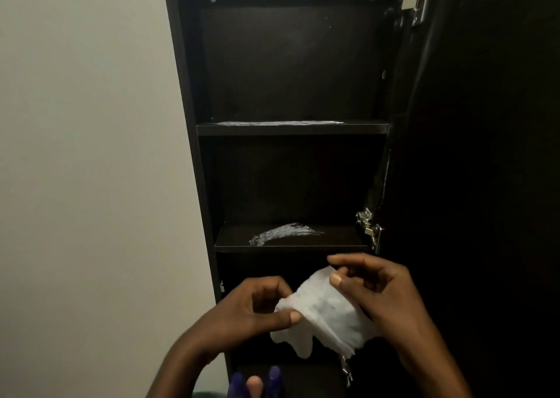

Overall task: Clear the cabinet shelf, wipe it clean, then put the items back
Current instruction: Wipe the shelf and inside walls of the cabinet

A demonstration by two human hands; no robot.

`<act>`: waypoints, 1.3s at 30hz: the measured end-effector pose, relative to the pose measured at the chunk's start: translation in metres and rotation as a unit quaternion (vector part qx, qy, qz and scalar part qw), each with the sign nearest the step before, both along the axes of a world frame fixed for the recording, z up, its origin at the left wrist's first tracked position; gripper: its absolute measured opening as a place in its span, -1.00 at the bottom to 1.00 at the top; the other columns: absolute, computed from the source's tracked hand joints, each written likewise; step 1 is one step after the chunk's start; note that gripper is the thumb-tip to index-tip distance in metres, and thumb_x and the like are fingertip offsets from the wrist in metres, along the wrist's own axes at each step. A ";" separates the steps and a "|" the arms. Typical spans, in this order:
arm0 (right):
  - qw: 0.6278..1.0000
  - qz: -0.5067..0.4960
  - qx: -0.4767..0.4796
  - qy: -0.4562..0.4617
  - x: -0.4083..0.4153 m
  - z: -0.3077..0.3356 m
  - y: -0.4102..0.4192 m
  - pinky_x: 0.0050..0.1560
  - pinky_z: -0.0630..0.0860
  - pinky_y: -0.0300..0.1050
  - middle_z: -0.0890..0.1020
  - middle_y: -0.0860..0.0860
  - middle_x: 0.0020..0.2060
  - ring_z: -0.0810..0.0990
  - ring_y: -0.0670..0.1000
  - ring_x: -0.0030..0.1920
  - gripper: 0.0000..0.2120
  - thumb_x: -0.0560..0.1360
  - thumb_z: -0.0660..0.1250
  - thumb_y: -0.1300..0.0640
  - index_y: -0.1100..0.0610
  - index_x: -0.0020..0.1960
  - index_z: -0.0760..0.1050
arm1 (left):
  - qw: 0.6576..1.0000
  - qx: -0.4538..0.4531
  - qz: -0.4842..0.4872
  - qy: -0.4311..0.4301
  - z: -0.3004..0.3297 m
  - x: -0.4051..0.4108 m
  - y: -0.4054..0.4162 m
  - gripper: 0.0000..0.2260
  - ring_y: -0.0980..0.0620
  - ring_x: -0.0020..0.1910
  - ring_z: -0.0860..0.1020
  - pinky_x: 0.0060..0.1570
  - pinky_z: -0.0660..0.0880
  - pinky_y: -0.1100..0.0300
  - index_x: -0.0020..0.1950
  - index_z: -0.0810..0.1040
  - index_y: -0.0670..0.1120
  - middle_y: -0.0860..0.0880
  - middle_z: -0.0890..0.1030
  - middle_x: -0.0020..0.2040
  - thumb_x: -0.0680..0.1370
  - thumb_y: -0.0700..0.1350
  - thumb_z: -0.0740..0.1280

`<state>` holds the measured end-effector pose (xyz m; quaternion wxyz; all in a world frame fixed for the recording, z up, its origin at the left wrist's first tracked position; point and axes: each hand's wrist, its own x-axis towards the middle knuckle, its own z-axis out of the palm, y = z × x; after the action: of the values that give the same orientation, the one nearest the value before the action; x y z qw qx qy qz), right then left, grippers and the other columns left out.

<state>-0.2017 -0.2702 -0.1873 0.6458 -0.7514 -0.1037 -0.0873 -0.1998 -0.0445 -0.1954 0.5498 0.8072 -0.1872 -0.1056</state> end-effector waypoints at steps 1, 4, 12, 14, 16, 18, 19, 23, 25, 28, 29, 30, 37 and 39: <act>1.000 0.016 -0.010 -0.018 0.002 0.007 0.000 -0.14 0.58 -0.30 0.70 -0.01 -0.18 0.68 -0.04 -0.13 -0.78 0.40 0.50 0.25 -0.02 -0.02 0.69 | 1.000 -0.021 -0.005 0.004 -0.001 -0.003 -0.003 -0.94 0.05 0.07 0.63 0.07 0.57 0.13 -0.01 0.60 -0.05 -0.01 0.67 0.01 0.53 -0.10 0.39; 0.997 0.049 -0.020 -0.056 0.009 0.025 0.003 -0.08 0.61 -0.18 0.71 0.01 -0.17 0.69 -0.02 -0.11 -0.80 0.39 0.52 0.24 0.02 -0.03 0.69 | 0.997 -0.075 -0.025 0.019 -0.003 -0.009 -0.008 -0.79 -0.07 0.16 0.61 0.17 0.55 0.04 0.18 0.55 -0.14 -0.10 0.64 0.14 0.56 -0.17 0.35; 0.987 0.102 -0.081 -0.091 0.017 0.049 0.013 -0.17 0.58 -0.23 0.70 0.00 -0.18 0.65 0.00 -0.24 -0.74 0.39 0.53 0.21 -0.02 0.03 0.66 | 0.996 -0.081 -0.010 0.029 0.000 -0.002 -0.018 -0.77 -0.05 0.08 0.66 0.11 0.60 0.04 0.17 0.62 -0.13 -0.08 0.69 0.09 0.52 -0.18 0.42; 0.981 0.116 -0.119 -0.105 0.014 0.052 0.018 -0.16 0.60 -0.22 0.69 -0.04 -0.18 0.63 -0.07 -0.25 -0.72 0.40 0.53 0.19 -0.07 0.06 0.64 | 0.996 -0.081 0.023 -0.010 0.003 0.003 -0.015 -0.83 -0.02 0.03 0.68 0.04 0.61 0.10 0.10 0.65 -0.09 -0.06 0.71 0.03 0.52 -0.17 0.41; 0.975 0.122 -0.150 -0.114 0.008 0.055 0.024 -0.11 0.63 -0.18 0.69 -0.08 -0.17 0.64 -0.12 -0.22 -0.70 0.41 0.53 0.17 -0.10 0.08 0.63 | 0.994 -0.084 0.058 -0.038 0.006 0.009 -0.009 -0.87 0.01 -0.02 0.68 -0.06 0.61 0.17 0.04 0.65 -0.07 -0.05 0.71 -0.03 0.50 -0.17 0.42; 0.968 0.120 -0.179 -0.125 0.003 0.058 0.030 -0.07 0.63 -0.15 0.69 -0.12 -0.16 0.66 -0.13 -0.17 -0.67 0.41 0.52 0.17 -0.12 0.10 0.62 | 0.992 -0.078 0.080 -0.063 0.009 0.019 0.002 -0.88 0.00 -0.03 0.67 -0.07 0.60 0.16 -0.02 0.63 -0.13 -0.07 0.69 -0.07 0.47 -0.17 0.47; 0.965 0.127 -0.191 -0.130 0.001 0.059 0.032 -0.05 0.64 -0.13 0.69 -0.14 -0.14 0.66 -0.12 -0.14 -0.66 0.41 0.52 0.17 -0.12 0.12 0.62 | 0.991 -0.076 0.081 -0.070 0.012 0.024 0.008 -0.86 -0.03 -0.03 0.66 -0.04 0.59 0.12 -0.04 0.62 -0.15 -0.09 0.68 -0.07 0.45 -0.16 0.49; 0.958 0.166 -0.199 -0.123 -0.001 0.061 0.037 0.01 0.63 -0.12 0.68 -0.17 -0.02 0.67 -0.08 -0.04 -0.59 0.43 0.50 0.17 -0.18 0.20 0.58 | 0.991 -0.089 0.067 -0.070 0.031 0.045 0.025 -0.85 0.02 -0.12 0.65 -0.17 0.57 0.20 -0.07 0.62 -0.07 -0.06 0.68 -0.12 0.45 -0.30 0.45; 0.969 0.181 -0.121 -0.116 -0.001 0.060 0.038 -0.07 0.64 -0.14 0.69 -0.10 0.05 0.69 -0.01 -0.04 -0.58 0.46 0.44 0.25 -0.17 0.21 0.58 | 0.991 -0.093 0.060 -0.073 0.040 0.053 0.031 -0.80 0.08 -0.12 0.66 -0.20 0.56 0.28 -0.03 0.64 -0.08 0.00 0.69 -0.11 0.48 -0.36 0.39; 0.984 0.114 0.051 -0.129 0.009 0.049 0.036 -0.39 0.57 -0.13 0.69 0.06 0.08 0.70 0.14 -0.24 -0.64 0.49 0.31 0.27 -0.04 0.21 0.58 | 0.993 -0.089 0.034 -0.071 0.049 0.064 0.036 -0.76 0.09 -0.04 0.66 -0.12 0.58 0.23 0.00 0.67 -0.05 0.02 0.70 -0.05 0.50 -0.37 0.36; 0.986 0.068 0.072 -0.132 0.016 0.042 0.037 -0.43 0.54 -0.13 0.69 0.07 0.08 0.68 0.15 -0.29 -0.66 0.50 0.28 0.23 0.00 0.22 0.57 | 0.994 -0.083 0.026 -0.072 0.051 0.067 0.037 -0.77 0.09 -0.03 0.66 -0.10 0.58 0.22 -0.01 0.67 -0.03 0.03 0.70 -0.05 0.50 -0.34 0.37; 0.988 0.029 0.076 -0.129 0.023 0.035 0.039 -0.40 0.56 -0.13 0.69 0.06 0.08 0.68 0.14 -0.28 -0.68 0.51 0.26 0.21 0.02 0.23 0.56 | 0.994 -0.078 0.017 -0.073 0.053 0.069 0.039 -0.78 0.09 -0.02 0.66 -0.08 0.59 0.22 -0.01 0.68 -0.03 0.04 0.70 -0.05 0.50 -0.33 0.38; 0.993 0.088 0.072 0.007 0.037 -0.003 0.070 0.14 0.58 -0.15 0.66 0.00 0.18 0.62 -0.01 0.20 -0.67 0.55 0.29 0.08 0.10 0.29 0.54 | 0.995 -0.012 -0.060 -0.080 0.057 0.087 0.042 -0.66 0.05 0.02 0.66 0.05 0.61 0.11 0.00 0.67 -0.05 -0.01 0.69 -0.02 0.48 -0.46 0.30; 0.995 0.056 0.077 0.028 0.032 -0.007 0.076 0.05 0.60 -0.20 0.70 -0.01 0.10 0.66 0.00 0.14 -0.73 0.54 0.33 0.09 0.09 0.21 0.59 | 0.994 -0.012 -0.072 -0.082 0.054 0.091 0.042 -0.71 0.05 -0.01 0.67 0.03 0.62 0.11 -0.01 0.66 -0.07 -0.02 0.69 -0.03 0.47 -0.43 0.33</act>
<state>-0.1701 -0.1943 -0.1940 0.7080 -0.6948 -0.1210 -0.0377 -0.1088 -0.0025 -0.1419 0.5335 0.7908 -0.2901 -0.0763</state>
